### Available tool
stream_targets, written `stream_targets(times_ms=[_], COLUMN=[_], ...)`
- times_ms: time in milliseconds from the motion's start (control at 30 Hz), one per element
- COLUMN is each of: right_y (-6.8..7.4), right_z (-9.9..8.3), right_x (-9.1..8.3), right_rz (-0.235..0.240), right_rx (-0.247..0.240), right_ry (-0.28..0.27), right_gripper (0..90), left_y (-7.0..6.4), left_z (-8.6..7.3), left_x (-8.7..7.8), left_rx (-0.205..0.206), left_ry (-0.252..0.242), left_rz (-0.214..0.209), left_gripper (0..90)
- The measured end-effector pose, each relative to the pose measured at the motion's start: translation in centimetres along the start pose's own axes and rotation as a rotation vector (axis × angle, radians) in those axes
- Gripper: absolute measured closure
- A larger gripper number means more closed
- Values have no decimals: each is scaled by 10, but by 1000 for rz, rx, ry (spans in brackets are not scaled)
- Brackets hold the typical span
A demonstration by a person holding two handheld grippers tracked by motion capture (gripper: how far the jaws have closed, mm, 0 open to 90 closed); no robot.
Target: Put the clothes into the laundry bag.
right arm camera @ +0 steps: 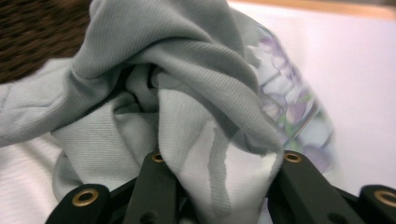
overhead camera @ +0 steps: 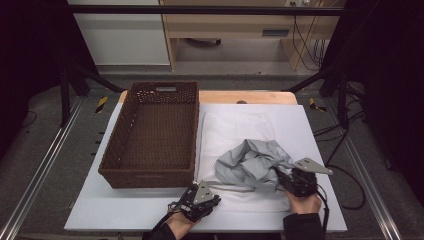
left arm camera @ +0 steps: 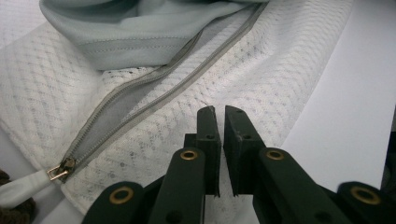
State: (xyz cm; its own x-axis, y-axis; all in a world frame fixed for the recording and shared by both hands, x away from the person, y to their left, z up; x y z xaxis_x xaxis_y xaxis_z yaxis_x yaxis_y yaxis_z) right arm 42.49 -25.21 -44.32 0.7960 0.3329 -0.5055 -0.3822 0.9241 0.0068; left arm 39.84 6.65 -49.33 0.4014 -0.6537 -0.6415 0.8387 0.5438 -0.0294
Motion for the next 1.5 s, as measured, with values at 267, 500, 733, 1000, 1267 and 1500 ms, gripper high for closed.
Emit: stream_targets(times_ms=[267, 500, 733, 1000, 1267, 1500], right_y=[-30, -35, -21, 35, 33, 28], right_z=[-24, -26, 6, 23, -11, -17], right_x=[2, 4, -35, -12, 39, 41], right_rz=[-117, -96, -14, 130, 63, 39], right_rx=[-3, 31, 13, -64, -64, -67], right_ry=[72, 78, -43, -49, 121, 150], right_gripper=[701, 591, 372, 338, 423, 715], left_y=[-1, -1, -3, -5, -6, -5], left_z=[1, 2, 2, 3, 3, 3], left_x=[0, 0, 1, 1, 1, 0], left_rx=[-7, -10, -5, 8, 29, 10], left_ry=[8, 10, 15, 27, 27, 29], left_rz=[6, 21, 37, 54, 61, 47], left_gripper=[828, 865, 873, 872, 872, 870])
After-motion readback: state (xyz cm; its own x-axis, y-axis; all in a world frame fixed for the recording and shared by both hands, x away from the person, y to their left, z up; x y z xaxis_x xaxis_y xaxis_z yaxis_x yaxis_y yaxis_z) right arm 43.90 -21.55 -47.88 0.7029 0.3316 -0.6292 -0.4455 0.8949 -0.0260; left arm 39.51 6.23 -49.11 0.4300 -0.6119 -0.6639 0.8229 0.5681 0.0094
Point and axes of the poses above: each handheld gripper's, and its own axes: x roughly forward along the jaws, z roughly out of its top, y roughly to its left, the point moved 1 cm from there along x, roughly forward along the jaws, and after that the axes turned 2 degrees about -x, right-handed, at the moved point
